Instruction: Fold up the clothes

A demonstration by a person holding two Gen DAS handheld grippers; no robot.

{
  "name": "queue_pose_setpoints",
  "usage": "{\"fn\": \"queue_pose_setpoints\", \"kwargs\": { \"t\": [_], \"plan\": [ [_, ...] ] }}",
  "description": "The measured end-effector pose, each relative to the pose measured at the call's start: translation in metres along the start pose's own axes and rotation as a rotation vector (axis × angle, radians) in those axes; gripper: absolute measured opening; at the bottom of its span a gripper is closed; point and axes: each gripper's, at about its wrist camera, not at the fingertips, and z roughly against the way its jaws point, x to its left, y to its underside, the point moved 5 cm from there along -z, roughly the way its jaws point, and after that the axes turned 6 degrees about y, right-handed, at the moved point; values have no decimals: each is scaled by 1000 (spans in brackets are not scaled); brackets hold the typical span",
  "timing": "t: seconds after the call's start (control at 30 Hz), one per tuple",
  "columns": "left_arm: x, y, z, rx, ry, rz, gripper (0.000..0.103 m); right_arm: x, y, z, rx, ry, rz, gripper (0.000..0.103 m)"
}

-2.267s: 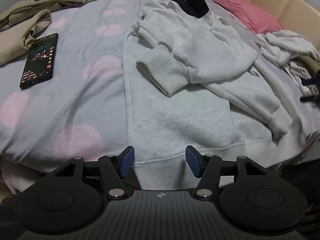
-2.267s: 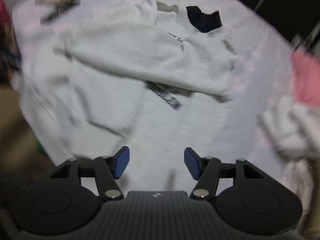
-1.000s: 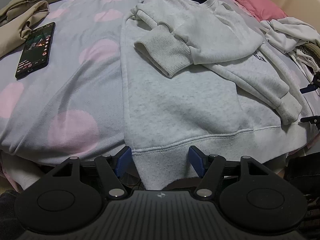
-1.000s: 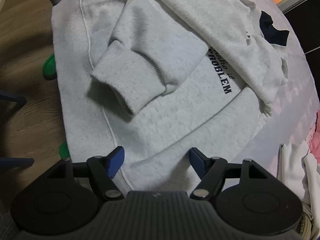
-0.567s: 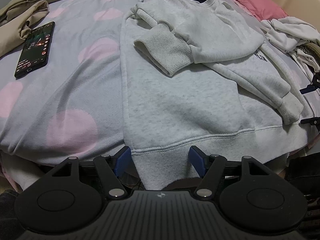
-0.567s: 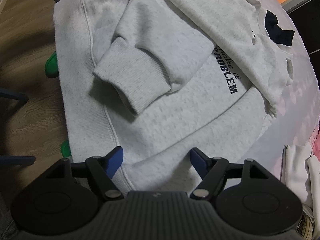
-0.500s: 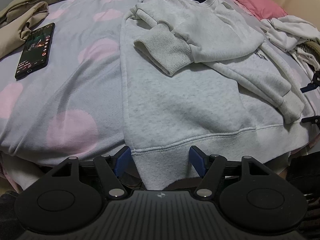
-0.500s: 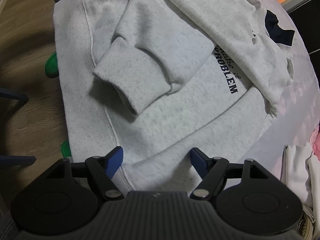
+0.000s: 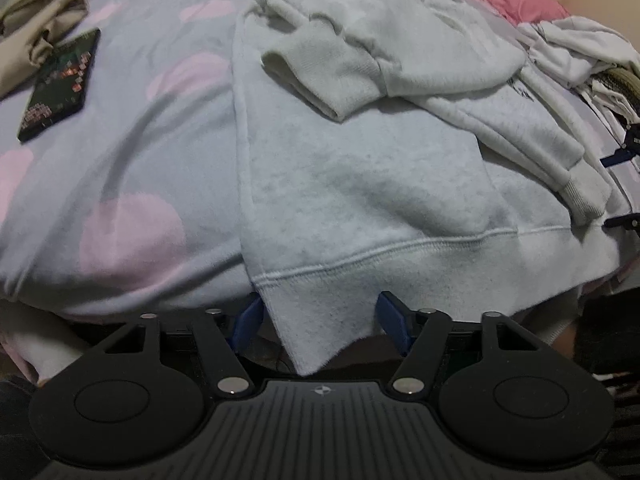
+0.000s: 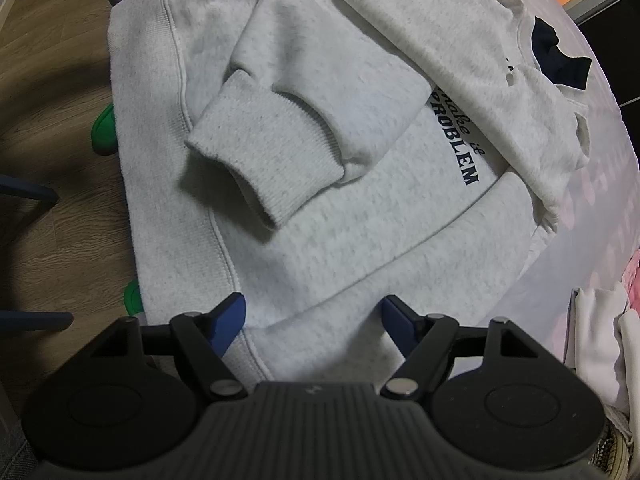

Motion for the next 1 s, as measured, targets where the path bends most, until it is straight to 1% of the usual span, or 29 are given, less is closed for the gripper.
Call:
{"fn": "queue_pose_setpoints", "kwargs": {
  "t": [0.13, 0.37, 0.43, 0.53, 0.57, 0.67, 0.73, 0.77, 0.87, 1.0],
  "plan": [
    [-1, 1, -1, 19, -5, 2, 54, 0, 0, 0, 0, -1, -4, 77],
    [4, -3, 0, 34, 23, 57, 50, -1, 4, 7, -16, 8, -18, 77],
    [4, -4, 1, 35, 25, 58, 50, -1, 6, 8, -17, 8, -23, 77],
    [4, -3, 2, 40, 28, 52, 45, -1, 8, 8, -15, 8, -22, 77],
    [5, -3, 3, 40, 31, 47, 43, 0, 8, 9, -15, 8, -20, 77],
    [8, -1, 5, 47, 28, 38, 28, 0, 7, 8, -15, 8, -12, 77],
    [11, -3, 7, 52, 20, 10, 19, 0, 6, 8, -14, 8, -9, 77],
    [12, -5, 9, 52, 15, -6, 13, 0, 6, 8, -13, 8, -8, 77],
    [15, -8, 14, 49, 22, -25, 7, 0, 6, 9, -14, 9, -8, 77],
    [11, -7, 15, 59, 18, -59, 7, 1, 7, 9, -14, 11, -10, 77]
  ]
}}
